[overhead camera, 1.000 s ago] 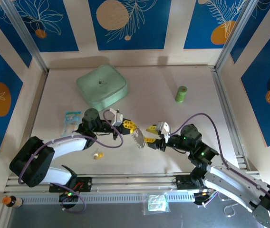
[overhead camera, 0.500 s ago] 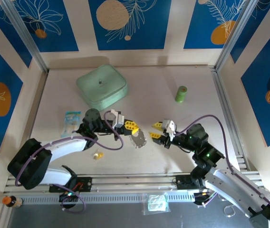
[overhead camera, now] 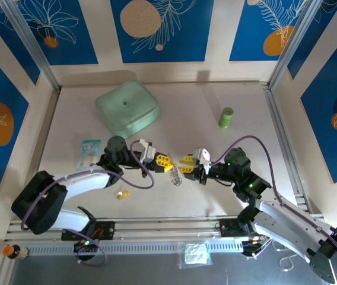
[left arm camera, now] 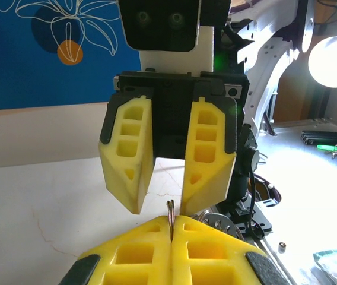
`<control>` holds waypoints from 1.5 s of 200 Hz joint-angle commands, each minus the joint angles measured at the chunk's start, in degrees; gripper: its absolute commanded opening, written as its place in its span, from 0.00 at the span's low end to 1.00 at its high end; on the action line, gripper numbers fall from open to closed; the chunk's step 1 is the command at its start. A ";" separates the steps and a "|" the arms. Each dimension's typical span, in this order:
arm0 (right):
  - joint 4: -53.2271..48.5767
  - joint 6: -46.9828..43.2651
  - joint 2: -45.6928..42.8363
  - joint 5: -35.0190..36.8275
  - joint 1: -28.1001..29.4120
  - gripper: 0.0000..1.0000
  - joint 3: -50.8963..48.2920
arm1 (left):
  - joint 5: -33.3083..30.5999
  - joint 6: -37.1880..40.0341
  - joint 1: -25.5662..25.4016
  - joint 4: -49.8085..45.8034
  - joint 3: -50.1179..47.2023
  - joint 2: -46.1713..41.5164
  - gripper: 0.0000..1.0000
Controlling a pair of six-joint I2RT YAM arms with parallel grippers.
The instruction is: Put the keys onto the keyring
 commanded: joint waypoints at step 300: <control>-40.69 -26.16 15.24 18.53 9.45 0.00 29.77 | -12.13 28.70 -2.34 -47.09 10.67 -8.59 0.22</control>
